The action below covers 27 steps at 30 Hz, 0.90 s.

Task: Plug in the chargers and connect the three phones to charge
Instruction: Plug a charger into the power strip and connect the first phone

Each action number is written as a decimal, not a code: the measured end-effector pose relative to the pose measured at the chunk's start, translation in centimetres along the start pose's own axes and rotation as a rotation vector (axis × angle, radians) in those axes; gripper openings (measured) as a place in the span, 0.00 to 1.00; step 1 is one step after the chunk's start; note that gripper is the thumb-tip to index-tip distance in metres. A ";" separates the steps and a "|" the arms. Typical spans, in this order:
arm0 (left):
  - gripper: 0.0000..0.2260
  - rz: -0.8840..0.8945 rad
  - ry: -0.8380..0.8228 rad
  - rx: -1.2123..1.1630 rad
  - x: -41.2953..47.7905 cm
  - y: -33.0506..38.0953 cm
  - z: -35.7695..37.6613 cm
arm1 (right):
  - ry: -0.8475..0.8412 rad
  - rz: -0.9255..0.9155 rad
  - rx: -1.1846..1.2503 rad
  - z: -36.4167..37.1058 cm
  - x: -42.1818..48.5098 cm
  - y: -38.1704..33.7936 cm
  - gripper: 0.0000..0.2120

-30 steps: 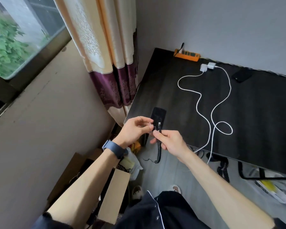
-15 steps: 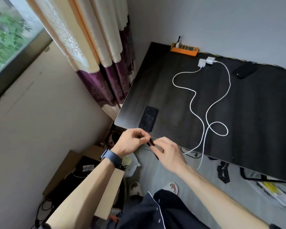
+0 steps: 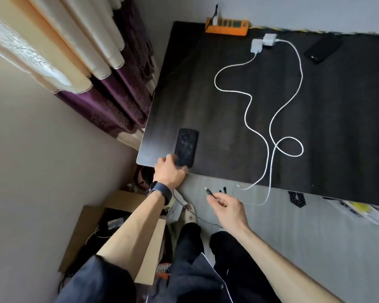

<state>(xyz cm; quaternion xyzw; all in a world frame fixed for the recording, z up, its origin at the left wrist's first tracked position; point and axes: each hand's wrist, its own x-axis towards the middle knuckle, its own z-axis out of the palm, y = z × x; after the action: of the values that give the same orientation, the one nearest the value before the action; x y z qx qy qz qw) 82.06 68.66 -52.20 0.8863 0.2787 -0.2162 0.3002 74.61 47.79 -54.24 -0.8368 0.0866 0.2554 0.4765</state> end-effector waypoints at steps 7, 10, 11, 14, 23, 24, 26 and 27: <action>0.37 0.077 0.052 0.249 6.8 2.3 4.0 | 0.143 0.141 0.068 0.6 1.5 -0.3 0.15; 0.36 0.135 0.028 0.238 6.7 2.5 4.4 | 0.178 0.178 0.065 0.9 2.0 -0.6 0.15; 0.39 0.101 0.000 0.180 6.5 2.5 4.1 | 0.179 0.185 0.061 0.9 2.0 -0.7 0.16; 0.29 -0.121 -0.226 -0.324 5.6 2.4 1.8 | 0.190 0.208 0.075 1.0 1.6 -1.2 0.19; 0.10 -0.201 -0.683 -1.078 0.2 2.4 -4.3 | 0.237 0.033 0.275 -0.9 0.7 -7.4 0.14; 0.14 -0.175 -0.692 -1.069 -0.1 2.6 -4.5 | 0.229 0.001 0.284 -1.1 0.9 -8.3 0.10; 0.14 -0.127 -0.698 -1.081 -0.9 3.2 -5.2 | 0.219 -0.060 0.247 -1.4 1.2 -9.6 0.13; 0.09 -0.107 -0.684 -1.089 -1.2 3.5 -5.4 | 0.227 -0.093 0.213 -1.4 1.4 -10.1 0.12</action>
<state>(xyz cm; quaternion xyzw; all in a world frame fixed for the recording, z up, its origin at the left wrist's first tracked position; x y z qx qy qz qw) 84.55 69.43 -46.20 0.4729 0.2808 -0.3289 0.7677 80.27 52.12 -46.77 -0.8082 0.1276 0.1264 0.5609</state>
